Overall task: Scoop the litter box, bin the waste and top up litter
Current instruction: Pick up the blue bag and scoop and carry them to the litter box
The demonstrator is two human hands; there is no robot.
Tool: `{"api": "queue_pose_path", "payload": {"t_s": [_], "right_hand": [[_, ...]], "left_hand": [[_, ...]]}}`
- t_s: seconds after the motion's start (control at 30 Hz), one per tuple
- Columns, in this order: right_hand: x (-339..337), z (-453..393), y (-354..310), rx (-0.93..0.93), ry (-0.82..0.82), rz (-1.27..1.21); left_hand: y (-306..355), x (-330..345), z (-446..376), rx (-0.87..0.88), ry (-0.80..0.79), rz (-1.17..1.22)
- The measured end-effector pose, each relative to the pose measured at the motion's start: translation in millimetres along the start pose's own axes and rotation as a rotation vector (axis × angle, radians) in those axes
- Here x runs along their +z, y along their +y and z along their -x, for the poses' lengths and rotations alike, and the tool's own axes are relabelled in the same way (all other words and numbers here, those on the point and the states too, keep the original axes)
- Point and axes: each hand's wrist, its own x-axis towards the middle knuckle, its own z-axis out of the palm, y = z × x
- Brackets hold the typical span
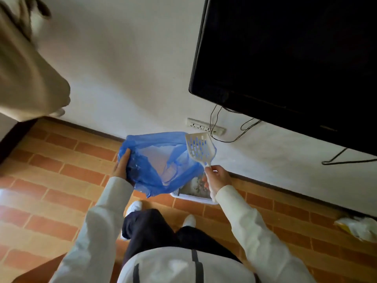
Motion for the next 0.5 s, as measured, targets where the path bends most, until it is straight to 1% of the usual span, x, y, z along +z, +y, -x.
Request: {"api": "queue_pose_path", "payload": {"t_s": [0.07, 0.13, 0.4, 0.5], "right_hand": [[-7, -4, 2, -0.018, -0.059, 0.083], [-12, -7, 3, -0.042, -0.115, 0.147], [-6, -14, 2, -0.063, -0.242, 0.239], [-1, -15, 1, -0.079, -0.266, 0.262]], "left_hand": [[-7, -1, 14, 0.026, 0.062, 0.037], [-14, -8, 21, 0.032, 0.090, 0.064], [-23, -17, 46, 0.037, 0.245, 0.166], [-29, -19, 46, 0.057, 0.265, 0.186]]}}
